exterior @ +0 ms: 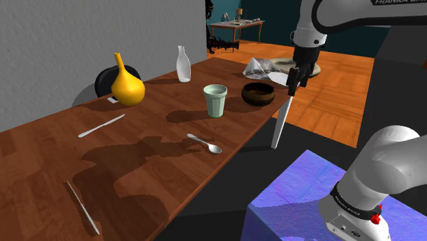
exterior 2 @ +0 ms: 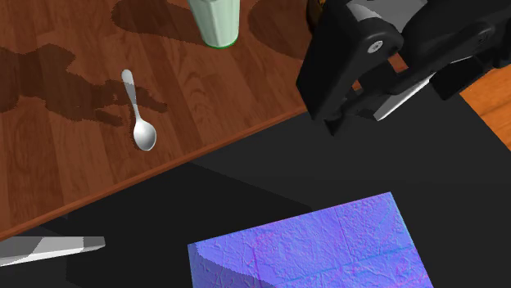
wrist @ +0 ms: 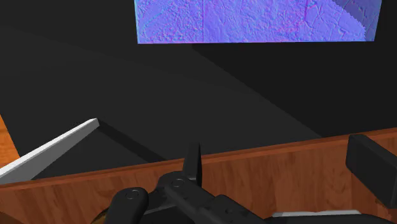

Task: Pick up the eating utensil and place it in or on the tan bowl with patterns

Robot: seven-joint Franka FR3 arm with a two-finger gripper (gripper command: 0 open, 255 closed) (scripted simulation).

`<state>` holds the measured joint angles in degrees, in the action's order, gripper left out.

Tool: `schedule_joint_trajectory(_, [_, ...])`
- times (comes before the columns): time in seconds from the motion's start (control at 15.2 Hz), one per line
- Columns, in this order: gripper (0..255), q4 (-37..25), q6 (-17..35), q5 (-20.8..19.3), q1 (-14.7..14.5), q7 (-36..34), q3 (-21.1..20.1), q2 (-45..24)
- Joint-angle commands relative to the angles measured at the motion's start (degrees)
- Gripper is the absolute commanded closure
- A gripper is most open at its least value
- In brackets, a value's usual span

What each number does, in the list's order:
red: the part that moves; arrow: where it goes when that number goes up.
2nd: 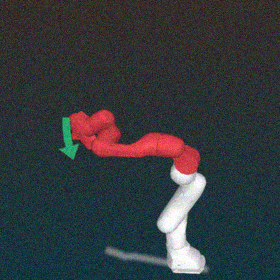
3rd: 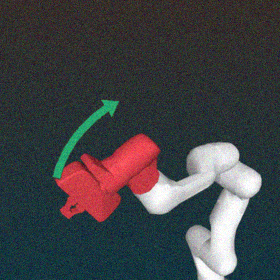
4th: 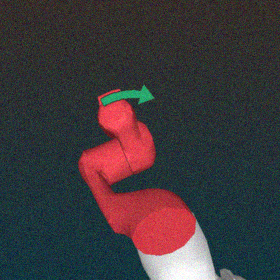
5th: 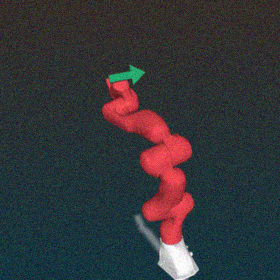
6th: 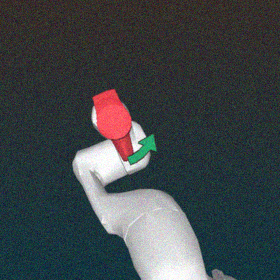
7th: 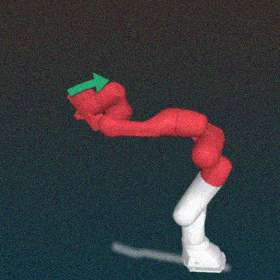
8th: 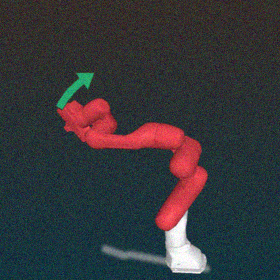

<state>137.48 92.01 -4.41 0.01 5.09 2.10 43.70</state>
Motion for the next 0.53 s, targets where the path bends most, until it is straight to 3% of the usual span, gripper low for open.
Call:
schedule_joint_trajectory(0.0, [0, 0.0, 0.0, 0.0, 0.0, 0.0, 0.0, 0.0])
schedule_joint_trajectory(0.46, [0, -1.8, 8.11, 4.71, -3.06, -3.63, -3.47, -11.66])
